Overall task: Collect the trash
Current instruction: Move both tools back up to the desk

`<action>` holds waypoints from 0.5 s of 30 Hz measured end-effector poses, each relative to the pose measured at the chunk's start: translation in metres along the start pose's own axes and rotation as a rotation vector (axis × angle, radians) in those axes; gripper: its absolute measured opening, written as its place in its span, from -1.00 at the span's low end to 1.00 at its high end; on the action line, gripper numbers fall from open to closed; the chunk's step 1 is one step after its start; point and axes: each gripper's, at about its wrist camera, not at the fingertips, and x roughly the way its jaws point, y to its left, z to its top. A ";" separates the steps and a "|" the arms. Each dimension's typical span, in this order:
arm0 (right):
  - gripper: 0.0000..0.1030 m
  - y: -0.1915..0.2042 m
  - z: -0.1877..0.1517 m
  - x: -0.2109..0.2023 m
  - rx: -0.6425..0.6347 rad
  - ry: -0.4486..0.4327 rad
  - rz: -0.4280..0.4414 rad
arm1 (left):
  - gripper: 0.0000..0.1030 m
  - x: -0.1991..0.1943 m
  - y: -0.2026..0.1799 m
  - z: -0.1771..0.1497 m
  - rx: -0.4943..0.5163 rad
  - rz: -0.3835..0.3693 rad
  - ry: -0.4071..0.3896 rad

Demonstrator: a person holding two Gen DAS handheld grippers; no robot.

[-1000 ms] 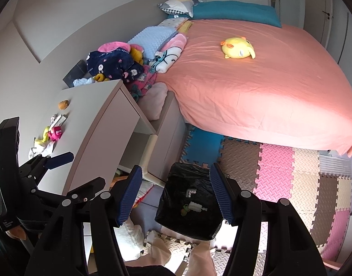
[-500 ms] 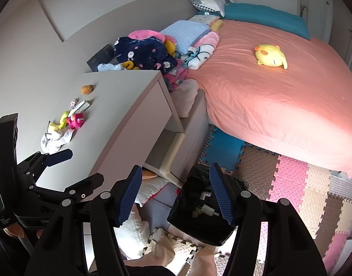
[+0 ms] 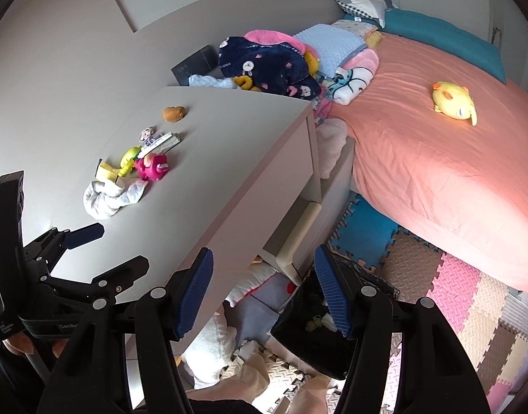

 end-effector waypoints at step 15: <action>0.21 0.059 0.024 0.041 -0.104 0.052 0.054 | 0.89 -0.005 0.071 -0.013 -0.151 0.062 0.010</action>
